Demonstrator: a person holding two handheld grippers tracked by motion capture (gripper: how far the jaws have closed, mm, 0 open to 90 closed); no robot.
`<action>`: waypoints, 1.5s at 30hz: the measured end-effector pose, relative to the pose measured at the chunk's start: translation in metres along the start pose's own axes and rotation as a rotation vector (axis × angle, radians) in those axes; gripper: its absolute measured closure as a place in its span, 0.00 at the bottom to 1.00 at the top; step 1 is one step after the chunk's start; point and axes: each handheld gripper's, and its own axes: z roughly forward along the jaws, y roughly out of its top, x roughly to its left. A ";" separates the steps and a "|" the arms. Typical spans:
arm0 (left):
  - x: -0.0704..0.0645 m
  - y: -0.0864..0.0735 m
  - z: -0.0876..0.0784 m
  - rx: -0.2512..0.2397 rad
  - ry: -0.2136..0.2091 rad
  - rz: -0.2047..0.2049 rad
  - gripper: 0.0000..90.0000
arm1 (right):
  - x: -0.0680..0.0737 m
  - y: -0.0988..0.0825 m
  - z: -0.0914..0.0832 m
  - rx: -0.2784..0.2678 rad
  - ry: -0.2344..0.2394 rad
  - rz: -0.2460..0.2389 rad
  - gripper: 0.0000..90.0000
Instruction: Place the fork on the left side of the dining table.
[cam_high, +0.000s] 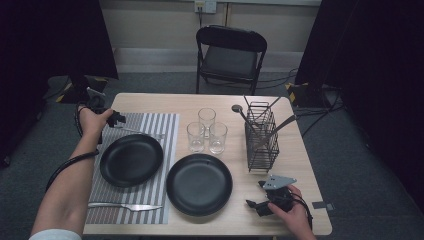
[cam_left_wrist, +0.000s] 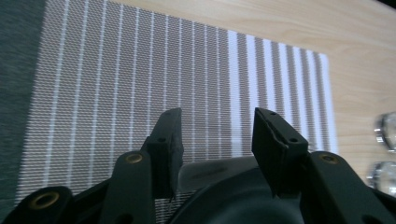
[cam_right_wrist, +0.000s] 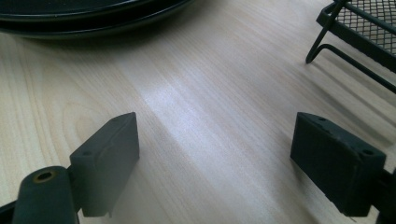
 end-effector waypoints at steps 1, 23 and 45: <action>0.000 0.000 0.000 0.000 0.000 0.000 0.59 | 0.000 0.000 0.000 0.000 0.000 0.000 0.16; -0.011 -0.013 -0.016 -0.009 -0.026 0.033 0.58 | 0.000 0.000 0.000 0.000 0.000 -0.001 0.16; -0.038 -0.030 -0.016 0.037 -0.065 0.117 0.54 | 0.000 0.000 0.000 -0.001 0.002 -0.003 0.16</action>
